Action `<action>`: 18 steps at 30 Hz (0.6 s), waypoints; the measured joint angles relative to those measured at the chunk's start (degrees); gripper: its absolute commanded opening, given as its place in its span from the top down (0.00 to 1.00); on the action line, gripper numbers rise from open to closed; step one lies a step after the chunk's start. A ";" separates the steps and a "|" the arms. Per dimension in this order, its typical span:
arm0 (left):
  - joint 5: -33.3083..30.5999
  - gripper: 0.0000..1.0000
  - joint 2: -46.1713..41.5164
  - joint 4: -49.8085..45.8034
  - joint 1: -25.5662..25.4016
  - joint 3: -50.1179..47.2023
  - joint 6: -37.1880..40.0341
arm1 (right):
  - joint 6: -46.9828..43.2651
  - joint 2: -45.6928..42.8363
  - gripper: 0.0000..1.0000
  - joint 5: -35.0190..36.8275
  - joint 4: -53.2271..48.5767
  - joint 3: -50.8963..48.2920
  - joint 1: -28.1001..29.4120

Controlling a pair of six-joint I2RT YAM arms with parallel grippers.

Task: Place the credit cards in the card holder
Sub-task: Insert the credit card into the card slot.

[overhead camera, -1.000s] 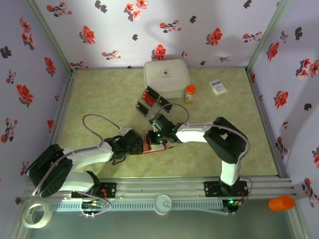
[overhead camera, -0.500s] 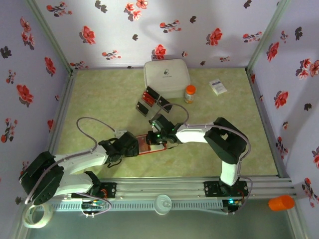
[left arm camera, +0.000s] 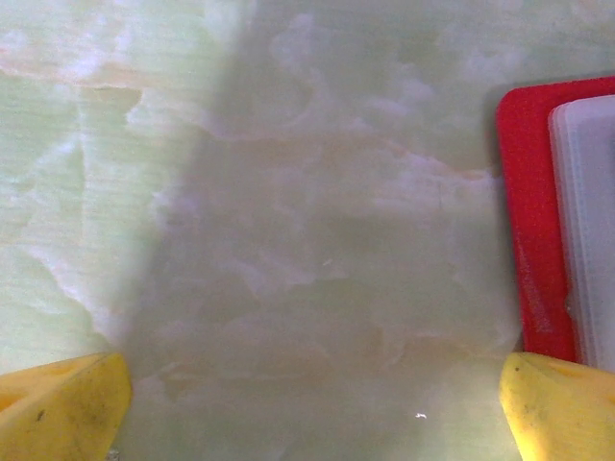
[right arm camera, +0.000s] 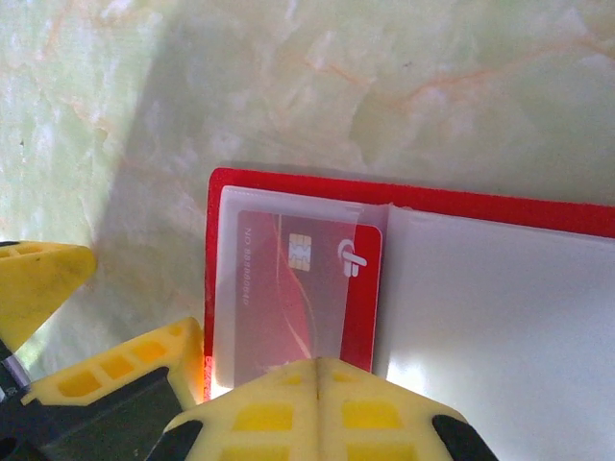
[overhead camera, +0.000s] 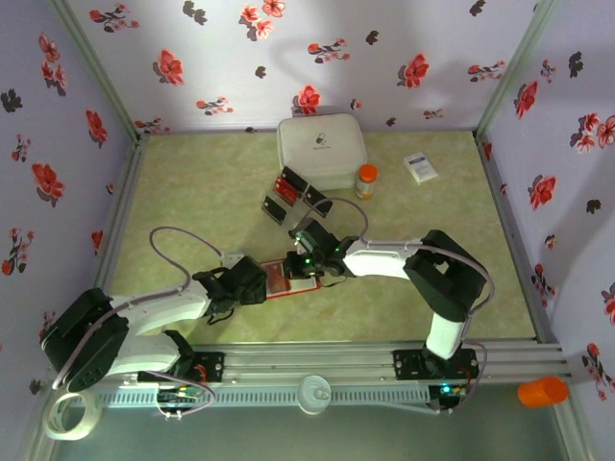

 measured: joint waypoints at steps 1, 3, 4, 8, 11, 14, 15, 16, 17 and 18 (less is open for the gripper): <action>0.00 0.00 0.00 0.02 0.00 0.00 0.00 | 0.00 0.11 0.97 -0.02 0.00 -0.02 0.04; 0.00 0.00 0.04 0.04 0.00 0.00 0.00 | 0.00 0.61 0.97 -0.02 0.04 -0.02 0.15; 0.00 0.00 0.04 0.04 0.00 0.00 0.00 | 0.00 0.96 0.97 -0.04 0.04 -0.02 0.26; 0.00 0.00 0.07 0.07 0.00 0.00 0.00 | 0.02 2.80 0.97 -0.13 0.31 -0.02 0.70; -0.02 0.00 0.22 0.13 0.00 0.00 0.02 | 0.02 3.23 0.98 -0.24 0.92 0.22 1.22; -0.02 0.00 0.22 0.20 0.00 0.00 0.02 | 0.07 3.61 0.98 -0.20 1.11 0.66 1.66; -0.02 0.00 0.22 0.22 0.00 0.00 0.02 | 0.22 3.72 0.98 -0.11 1.27 0.72 1.90; 0.00 0.00 0.22 0.24 0.00 0.00 0.02 | 0.39 3.78 0.98 -0.04 1.42 0.76 2.05; 0.00 0.00 0.22 0.24 0.00 0.00 0.02 | 0.46 3.82 0.98 -0.04 1.53 0.81 2.12; 0.00 0.00 0.24 0.24 0.00 0.00 0.02 | 0.55 3.82 0.98 -0.04 1.57 0.81 2.16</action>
